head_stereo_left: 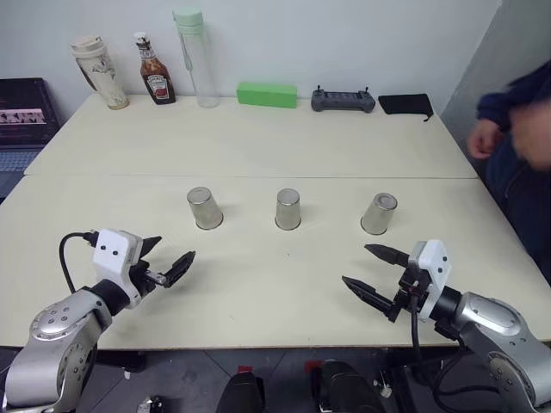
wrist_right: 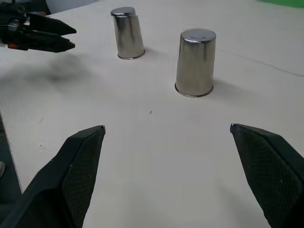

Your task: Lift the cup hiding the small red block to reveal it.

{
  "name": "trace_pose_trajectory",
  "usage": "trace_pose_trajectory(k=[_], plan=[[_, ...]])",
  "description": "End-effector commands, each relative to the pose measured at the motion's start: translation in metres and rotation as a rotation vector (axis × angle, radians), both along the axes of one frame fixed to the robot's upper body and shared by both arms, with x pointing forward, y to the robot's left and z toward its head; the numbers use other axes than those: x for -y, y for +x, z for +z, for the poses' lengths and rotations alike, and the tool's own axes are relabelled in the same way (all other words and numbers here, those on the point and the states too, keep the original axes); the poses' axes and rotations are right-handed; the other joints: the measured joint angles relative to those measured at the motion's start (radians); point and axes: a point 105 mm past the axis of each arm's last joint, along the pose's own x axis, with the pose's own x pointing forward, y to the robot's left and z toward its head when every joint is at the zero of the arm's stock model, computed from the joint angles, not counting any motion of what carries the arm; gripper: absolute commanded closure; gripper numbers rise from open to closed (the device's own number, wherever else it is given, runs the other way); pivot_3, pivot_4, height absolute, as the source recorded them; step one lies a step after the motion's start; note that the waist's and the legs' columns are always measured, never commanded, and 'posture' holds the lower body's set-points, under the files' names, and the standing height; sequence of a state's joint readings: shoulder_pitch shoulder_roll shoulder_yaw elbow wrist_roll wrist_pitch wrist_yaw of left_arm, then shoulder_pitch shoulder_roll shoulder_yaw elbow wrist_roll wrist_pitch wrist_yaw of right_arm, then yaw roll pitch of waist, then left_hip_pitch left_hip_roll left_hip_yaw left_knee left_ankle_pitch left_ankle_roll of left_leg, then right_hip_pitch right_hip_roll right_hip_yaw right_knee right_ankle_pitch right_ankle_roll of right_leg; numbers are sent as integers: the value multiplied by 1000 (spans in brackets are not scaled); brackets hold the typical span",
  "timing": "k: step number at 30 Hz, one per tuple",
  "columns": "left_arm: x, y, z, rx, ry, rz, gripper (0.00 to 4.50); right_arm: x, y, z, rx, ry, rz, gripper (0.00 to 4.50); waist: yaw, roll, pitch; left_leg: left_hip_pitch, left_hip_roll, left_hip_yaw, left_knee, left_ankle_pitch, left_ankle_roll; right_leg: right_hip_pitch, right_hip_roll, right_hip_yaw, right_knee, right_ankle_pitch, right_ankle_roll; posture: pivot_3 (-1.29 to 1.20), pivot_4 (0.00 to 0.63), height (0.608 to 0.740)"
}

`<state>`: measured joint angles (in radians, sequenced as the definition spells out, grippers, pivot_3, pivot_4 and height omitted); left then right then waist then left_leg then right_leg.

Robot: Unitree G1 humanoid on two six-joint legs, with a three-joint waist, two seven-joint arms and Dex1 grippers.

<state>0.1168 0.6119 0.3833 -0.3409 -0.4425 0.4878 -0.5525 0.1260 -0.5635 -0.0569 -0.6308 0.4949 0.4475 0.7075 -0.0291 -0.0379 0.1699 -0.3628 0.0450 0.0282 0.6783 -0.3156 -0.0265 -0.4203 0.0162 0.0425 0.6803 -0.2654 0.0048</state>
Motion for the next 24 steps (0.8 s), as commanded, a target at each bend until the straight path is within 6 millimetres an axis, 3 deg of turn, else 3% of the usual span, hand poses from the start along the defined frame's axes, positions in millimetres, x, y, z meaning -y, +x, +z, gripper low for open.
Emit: trace_pose_trajectory(k=[1, 12, 17, 24], plan=[[5, 15, 17, 111, -1, 41, 0, -7, -6, 28, 146, 31, 77, 15, 2, 0, 0, 0, 0, 0, 0, 0, 0, 0, 0, 0, 0, 0, 0, 0, 150, 740], [36, 60, -4, 159, -63, 68, 0, -4, -5, 35, 164, 15, 32, 15, 3, -2, -1, 0, -1, 0, 1, 0, 0, 1, 0, 1, 0, 2, -1, 0, 150, 740], [28, 80, -7, 196, -37, 134, 0, 2, -7, 36, 165, 2, -15, 15, 3, -2, -1, 0, -1, 0, 1, 0, 0, 1, 0, 1, 0, 2, 0, 0, 150, 740], [43, 96, -16, 203, -45, 70, 0, 4, -13, 33, 160, -12, -47, 15, 3, -3, -2, -1, -2, 0, 1, 0, 0, 1, 0, 1, 0, 4, -3, 0, 150, 740]])
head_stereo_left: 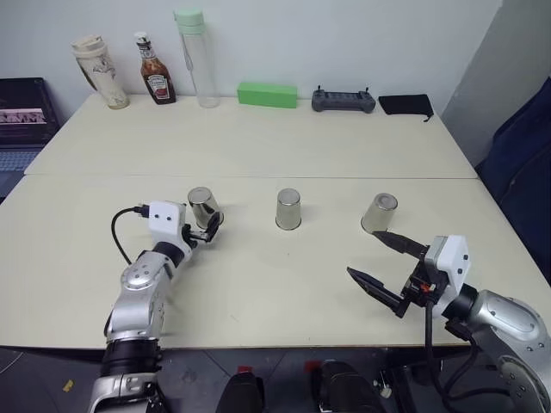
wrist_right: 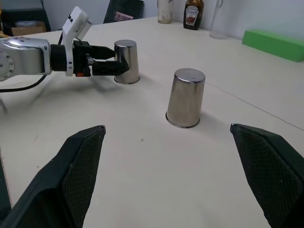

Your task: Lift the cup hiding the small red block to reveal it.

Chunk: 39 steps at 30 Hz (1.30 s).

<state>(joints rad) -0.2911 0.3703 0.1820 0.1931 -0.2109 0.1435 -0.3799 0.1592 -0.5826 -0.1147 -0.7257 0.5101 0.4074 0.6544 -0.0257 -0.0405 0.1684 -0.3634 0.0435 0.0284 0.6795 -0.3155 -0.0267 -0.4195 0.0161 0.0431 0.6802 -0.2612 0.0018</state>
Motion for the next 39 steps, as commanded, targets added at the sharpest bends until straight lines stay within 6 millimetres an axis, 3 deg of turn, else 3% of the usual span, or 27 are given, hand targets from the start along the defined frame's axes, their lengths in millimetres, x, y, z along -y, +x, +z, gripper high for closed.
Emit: trace_pose_trajectory(k=[1, 2, 9, 11, 17, 22, 26, 32, 34, 39], plan=[[8, 7, 7, 57, 30, -37, 0, -1, -7, 9, 38, -6, -9, 15, 0, 0, 0, 0, 0, 0, 0, 0, 0, 0, 0, 0, 0, 0, 0, 0, 150, 740], [8, 9, 7, 64, 26, -37, 0, -1, -8, 9, 37, -8, -16, 15, 0, 0, 0, 0, 0, 0, 0, 0, 0, 0, 0, 0, 0, 0, 0, 0, 150, 740], [-3, 13, 18, 126, 43, 16, 1503, -4, -11, 7, 21, 7, -33, 0, -1, 0, 0, 0, 0, 0, 0, 0, 0, 0, 0, 0, 0, 0, 0, 0, 150, 740], [-3, 15, 21, 135, 46, 16, 1735, -4, -10, 7, 20, 6, -35, 0, -1, 0, 0, 0, 0, 0, 0, 0, 0, 0, 0, 0, 0, 0, 0, 0, 150, 740], [-2, 11, 43, 172, 63, -10, 1735, -2, -7, 4, 12, 6, -39, 0, -1, 0, 0, 0, 0, 0, 0, 0, 0, 0, 0, 0, 0, 0, 0, 0, 150, 740], [-30, 3, 51, 147, 8, 132, 1735, -6, -7, -1, -5, 7, -26, 0, -2, 0, 0, 0, 1, 0, 0, 0, 0, 0, 0, 0, 0, 0, 0, 0, 150, 740], [-47, 1, 40, 91, -18, 210, 1735, -8, -7, -2, -10, 9, -13, 0, -2, 0, 0, 1, 1, 0, 0, 0, 0, 0, 0, 0, 1, -2, 4, 0, 150, 740], [-54, 1, 7, -15, -68, 227, 1735, -6, -2, 0, -7, 4, -7, 0, -1, 0, 0, 0, 0, 0, 0, 0, -1, 0, 0, 0, 0, -2, 4, 0, 150, 740], [-55, 1, 3, -20, -68, 225, 1034, -6, -1, 0, -8, 4, -9, 0, 0, -1, -1, 0, 0, -1, 0, 0, -1, 0, 0, -1, 0, -2, 4, 0, 150, 740], [-59, -1, 1, -22, -60, 219, 38, -6, -3, 0, -14, 5, -9, 0, -1, -1, -1, 0, 0, 0, 0, 0, 0, 0, 0, 0, 0, -1, 4, 0, 150, 740]])
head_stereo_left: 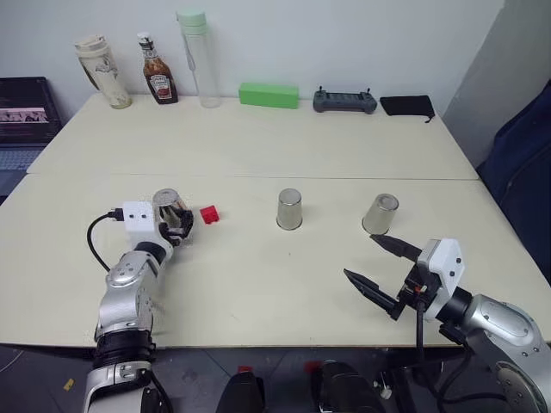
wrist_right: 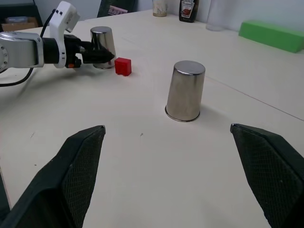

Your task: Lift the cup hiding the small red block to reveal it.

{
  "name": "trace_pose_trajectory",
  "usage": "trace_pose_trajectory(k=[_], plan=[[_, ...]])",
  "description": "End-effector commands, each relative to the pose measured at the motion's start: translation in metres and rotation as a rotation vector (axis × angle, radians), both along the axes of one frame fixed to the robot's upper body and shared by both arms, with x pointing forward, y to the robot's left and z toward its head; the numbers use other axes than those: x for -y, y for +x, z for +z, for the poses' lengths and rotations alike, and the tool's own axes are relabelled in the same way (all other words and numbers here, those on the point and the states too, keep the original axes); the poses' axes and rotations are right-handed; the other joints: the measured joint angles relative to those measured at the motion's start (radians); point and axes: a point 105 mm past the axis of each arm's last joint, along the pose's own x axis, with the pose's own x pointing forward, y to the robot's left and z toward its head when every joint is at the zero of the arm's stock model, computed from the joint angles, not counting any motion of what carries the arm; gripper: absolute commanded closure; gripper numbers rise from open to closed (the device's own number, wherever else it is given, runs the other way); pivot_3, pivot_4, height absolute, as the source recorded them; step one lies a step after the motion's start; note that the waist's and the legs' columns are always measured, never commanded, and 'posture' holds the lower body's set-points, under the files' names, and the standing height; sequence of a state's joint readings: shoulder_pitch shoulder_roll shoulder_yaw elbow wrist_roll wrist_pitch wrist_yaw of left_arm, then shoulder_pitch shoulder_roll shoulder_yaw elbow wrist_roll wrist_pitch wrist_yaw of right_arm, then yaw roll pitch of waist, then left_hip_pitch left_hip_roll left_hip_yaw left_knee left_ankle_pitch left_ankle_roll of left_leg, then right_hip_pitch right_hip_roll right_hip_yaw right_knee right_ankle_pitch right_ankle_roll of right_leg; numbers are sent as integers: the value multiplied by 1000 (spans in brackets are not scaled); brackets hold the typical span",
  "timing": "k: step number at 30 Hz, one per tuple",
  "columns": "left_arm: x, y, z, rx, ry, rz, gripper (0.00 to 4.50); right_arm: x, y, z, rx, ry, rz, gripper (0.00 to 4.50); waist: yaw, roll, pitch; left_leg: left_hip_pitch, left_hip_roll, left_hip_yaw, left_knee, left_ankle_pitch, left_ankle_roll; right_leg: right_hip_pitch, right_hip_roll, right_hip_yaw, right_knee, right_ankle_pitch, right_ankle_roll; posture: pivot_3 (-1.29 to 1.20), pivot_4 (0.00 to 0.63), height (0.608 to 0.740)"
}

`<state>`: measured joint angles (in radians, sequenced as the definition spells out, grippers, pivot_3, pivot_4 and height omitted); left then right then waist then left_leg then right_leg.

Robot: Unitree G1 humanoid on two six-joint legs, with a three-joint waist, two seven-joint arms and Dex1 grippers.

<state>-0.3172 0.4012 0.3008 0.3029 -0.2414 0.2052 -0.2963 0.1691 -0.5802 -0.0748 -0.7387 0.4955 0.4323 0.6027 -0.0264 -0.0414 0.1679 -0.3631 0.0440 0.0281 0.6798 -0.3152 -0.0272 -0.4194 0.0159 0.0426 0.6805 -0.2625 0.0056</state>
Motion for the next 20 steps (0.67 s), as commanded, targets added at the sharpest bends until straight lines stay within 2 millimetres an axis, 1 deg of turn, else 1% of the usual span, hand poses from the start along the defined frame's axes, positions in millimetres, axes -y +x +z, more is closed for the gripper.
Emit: trace_pose_trajectory(k=[1, 3, 7, 11, 12, 13, 16, 20], plan=[[-6, -2, 14, 55, 23, -1, 38, -2, -3, 6, 18, 9, 15, 0, 0, 0, 0, 0, 0, 0, 0, 0, 0, 0, 0, 0, 0, 0, 0, 0, 150, 740], [-8, -9, 16, 43, 36, -19, 38, -2, -3, 6, 14, 11, 14, 0, 0, 0, 0, 0, 0, 0, 0, 0, 0, 0, 0, 0, 0, 0, 0, 0, 150, 740], [-9, -33, 18, -31, 34, -115, 38, -1, -6, 1, -1, 14, 9, 0, -6, 0, 0, 0, 1, 1, 0, 0, 0, 0, 0, 1, 0, 2, -3, 0, 150, 740], [-13, -74, 27, -155, 90, -302, 38, 7, -8, -5, -36, 28, -27, 0, -6, 0, 0, 0, 2, 0, -1, 0, 0, -1, 0, 0, 0, 1, -3, 0, 150, 740], [-13, -81, 31, -168, 103, -336, 38, 9, -9, -5, -40, 28, -34, 0, -6, 0, 0, 0, 2, 0, -1, 0, 0, -1, 0, 0, 0, -1, 1, 0, 150, 740], [-12, -87, 35, -172, 101, -363, 38, 11, -10, -6, -43, 30, -40, 0, -5, 1, 0, 0, 2, 1, -1, 0, 0, -1, 0, 0, 0, -1, 1, 0, 150, 740], [-3, -94, 52, -141, 105, -434, 38, 13, -12, -7, -53, 39, -46, 0, 4, 1, 1, 1, 1, 1, 0, 0, -1, 0, -1, 0, 0, -1, 1, 0, 150, 740], [7, -90, 67, -89, 108, -452, 38, 11, -13, -9, -59, 42, -35, 0, 9, 1, 1, 2, 0, 1, 0, 1, -1, 1, -1, 1, 0, -1, 3, 0, 150, 740]])
